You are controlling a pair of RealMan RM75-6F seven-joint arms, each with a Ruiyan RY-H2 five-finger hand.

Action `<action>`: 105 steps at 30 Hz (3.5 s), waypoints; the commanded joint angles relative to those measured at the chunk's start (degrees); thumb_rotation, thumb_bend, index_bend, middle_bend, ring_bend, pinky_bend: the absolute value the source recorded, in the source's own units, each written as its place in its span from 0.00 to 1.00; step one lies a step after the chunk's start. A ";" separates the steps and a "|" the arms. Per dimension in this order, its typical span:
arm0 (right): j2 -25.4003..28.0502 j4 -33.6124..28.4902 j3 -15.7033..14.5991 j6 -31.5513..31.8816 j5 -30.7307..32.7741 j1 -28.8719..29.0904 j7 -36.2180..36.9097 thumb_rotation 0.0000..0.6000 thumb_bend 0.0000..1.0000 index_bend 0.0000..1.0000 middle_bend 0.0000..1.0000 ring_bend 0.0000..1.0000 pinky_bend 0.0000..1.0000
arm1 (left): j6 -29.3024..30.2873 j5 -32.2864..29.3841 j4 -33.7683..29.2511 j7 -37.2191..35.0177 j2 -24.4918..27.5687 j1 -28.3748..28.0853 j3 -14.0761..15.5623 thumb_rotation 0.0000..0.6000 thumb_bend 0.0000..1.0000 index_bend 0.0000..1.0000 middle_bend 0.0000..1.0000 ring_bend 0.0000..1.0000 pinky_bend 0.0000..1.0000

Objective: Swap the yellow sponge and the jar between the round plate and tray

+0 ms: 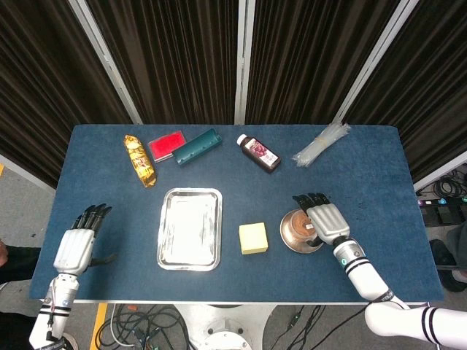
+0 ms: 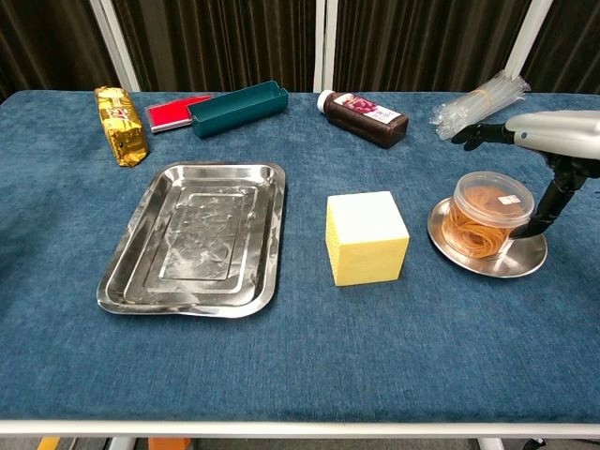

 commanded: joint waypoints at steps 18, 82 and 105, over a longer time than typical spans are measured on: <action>10.07 2.69 8.49 20.09 -9.89 -16.12 27.62 1.00 0.00 0.00 0.03 0.00 0.00 | -17.66 3.01 -5.62 3.11 -8.04 -16.41 -5.07 1.00 0.00 0.09 0.05 0.01 0.15; 11.68 10.06 14.12 14.90 -9.86 -22.87 37.07 1.00 0.00 0.00 0.01 0.00 0.00 | -30.17 2.80 22.94 -7.27 -29.41 -43.25 -7.72 1.00 0.21 0.40 0.33 0.25 0.49; 11.46 9.35 14.81 14.90 -9.97 -23.12 36.00 1.00 0.00 0.00 0.01 0.00 0.00 | -24.43 -3.60 13.54 -1.53 -15.00 -35.67 -5.88 1.00 0.24 0.41 0.35 0.26 0.52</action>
